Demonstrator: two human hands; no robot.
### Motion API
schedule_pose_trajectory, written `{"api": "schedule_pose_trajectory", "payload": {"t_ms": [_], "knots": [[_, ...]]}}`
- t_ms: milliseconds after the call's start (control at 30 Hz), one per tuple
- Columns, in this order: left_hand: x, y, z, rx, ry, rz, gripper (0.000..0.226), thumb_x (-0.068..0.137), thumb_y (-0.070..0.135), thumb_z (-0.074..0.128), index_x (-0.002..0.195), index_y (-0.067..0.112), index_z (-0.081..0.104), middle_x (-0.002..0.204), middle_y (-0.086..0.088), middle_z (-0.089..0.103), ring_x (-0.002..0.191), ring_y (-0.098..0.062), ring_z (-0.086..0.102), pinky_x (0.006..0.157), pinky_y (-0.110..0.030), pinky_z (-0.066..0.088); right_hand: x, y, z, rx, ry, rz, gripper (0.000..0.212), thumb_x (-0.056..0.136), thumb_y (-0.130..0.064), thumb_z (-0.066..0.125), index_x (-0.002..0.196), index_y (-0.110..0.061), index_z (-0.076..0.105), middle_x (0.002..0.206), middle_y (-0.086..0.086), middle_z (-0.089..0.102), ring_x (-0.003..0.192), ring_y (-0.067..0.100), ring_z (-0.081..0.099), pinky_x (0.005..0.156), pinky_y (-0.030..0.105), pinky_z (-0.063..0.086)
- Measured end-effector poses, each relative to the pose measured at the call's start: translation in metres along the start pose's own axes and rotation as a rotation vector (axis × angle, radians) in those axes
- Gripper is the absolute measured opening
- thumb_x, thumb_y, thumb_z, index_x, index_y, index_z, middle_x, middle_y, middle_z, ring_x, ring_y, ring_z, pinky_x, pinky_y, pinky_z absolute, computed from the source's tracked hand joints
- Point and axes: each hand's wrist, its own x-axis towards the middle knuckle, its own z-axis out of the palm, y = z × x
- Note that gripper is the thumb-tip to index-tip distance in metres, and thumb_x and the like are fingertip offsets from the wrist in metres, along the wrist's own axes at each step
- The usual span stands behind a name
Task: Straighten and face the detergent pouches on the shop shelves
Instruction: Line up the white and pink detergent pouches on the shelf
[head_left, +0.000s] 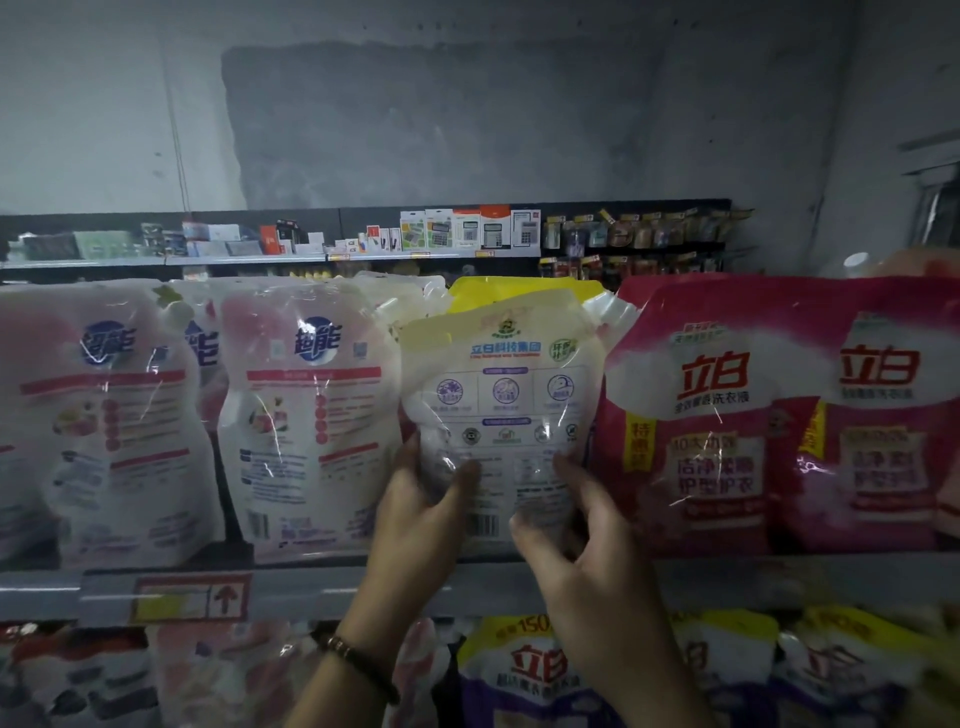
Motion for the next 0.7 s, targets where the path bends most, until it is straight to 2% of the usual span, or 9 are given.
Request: {"api": "schedule_pose_trajectory", "payload": {"t_ms": [167, 333, 400, 500, 567, 633, 667, 700], "knots": [[0.006, -0.005, 0.001, -0.033, 0.058, -0.058, 0.042, 0.089, 0.034, 0.082, 0.126, 0.024, 0.064, 0.116, 0.004, 0.079, 0.109, -0.016, 0.076, 0.097, -0.052, 0.061, -0.001, -0.001, -0.002, 0.100, -0.078, 0.011, 0.080, 0.078, -0.048, 0.077, 0.153, -0.042, 0.047, 0.144, -0.027, 0.059, 0.133, -0.008, 0.054, 0.117, 0.033, 0.045], [0.005, -0.004, 0.006, -0.050, 0.092, -0.029, 0.031, 0.092, 0.021, 0.080, 0.120, 0.017, 0.067, 0.109, 0.000, 0.081, 0.103, -0.020, 0.078, 0.091, -0.049, 0.064, -0.004, -0.001, -0.004, 0.153, -0.117, 0.005, 0.057, 0.092, -0.023, 0.081, 0.135, -0.049, 0.054, 0.130, -0.040, 0.062, 0.121, -0.017, 0.058, 0.107, 0.022, 0.048], [0.003, -0.001, 0.008, -0.084, 0.092, -0.004, 0.026, 0.096, 0.017, 0.076, 0.119, 0.014, 0.067, 0.106, -0.002, 0.082, 0.101, -0.022, 0.079, 0.085, -0.044, 0.066, -0.004, 0.001, -0.003, 0.160, -0.113, -0.007, 0.056, 0.090, -0.024, 0.082, 0.134, -0.049, 0.055, 0.132, -0.038, 0.062, 0.123, -0.015, 0.058, 0.108, 0.023, 0.047], [0.003, -0.001, 0.010, -0.052, 0.083, 0.050, 0.020, 0.100, 0.022, 0.071, 0.119, 0.017, 0.067, 0.106, -0.003, 0.081, 0.100, -0.024, 0.079, 0.079, -0.039, 0.065, -0.005, 0.002, 0.001, 0.171, -0.094, -0.019, 0.063, 0.079, -0.039, 0.079, 0.135, -0.052, 0.053, 0.140, -0.037, 0.058, 0.130, -0.016, 0.052, 0.114, 0.025, 0.043], [0.003, 0.000, 0.013, -0.051, 0.110, 0.072, 0.015, 0.101, 0.024, 0.070, 0.114, 0.017, 0.070, 0.102, -0.002, 0.081, 0.097, -0.024, 0.079, 0.078, -0.040, 0.065, -0.005, 0.001, 0.003, 0.175, -0.094, -0.032, 0.062, 0.080, -0.041, 0.081, 0.132, -0.056, 0.050, 0.140, -0.043, 0.053, 0.131, -0.021, 0.047, 0.113, 0.019, 0.041], [0.003, 0.000, 0.015, -0.091, 0.130, 0.079, 0.013, 0.101, 0.023, 0.071, 0.113, 0.017, 0.072, 0.104, -0.005, 0.081, 0.098, -0.026, 0.079, 0.082, -0.049, 0.065, -0.004, -0.002, 0.004, 0.183, -0.113, -0.025, 0.056, 0.090, -0.027, 0.082, 0.127, -0.055, 0.051, 0.124, -0.056, 0.052, 0.119, -0.030, 0.048, 0.099, 0.004, 0.043], [0.003, 0.002, 0.015, -0.111, 0.140, 0.093, 0.013, 0.100, 0.022, 0.072, 0.112, 0.017, 0.073, 0.104, -0.006, 0.081, 0.099, -0.027, 0.079, 0.084, -0.051, 0.064, -0.003, -0.004, 0.005, 0.187, -0.124, -0.016, 0.058, 0.092, -0.023, 0.080, 0.130, -0.054, 0.049, 0.119, -0.062, 0.049, 0.116, -0.034, 0.046, 0.094, 0.000, 0.042], [0.003, 0.004, 0.014, -0.126, 0.153, 0.120, 0.012, 0.099, 0.021, 0.074, 0.110, 0.015, 0.074, 0.102, -0.008, 0.081, 0.097, -0.028, 0.079, 0.082, -0.050, 0.064, -0.002, -0.004, 0.006, 0.181, -0.131, -0.009, 0.064, 0.092, -0.025, 0.081, 0.136, -0.055, 0.045, 0.121, -0.063, 0.046, 0.118, -0.035, 0.044, 0.096, 0.001, 0.042]]}}
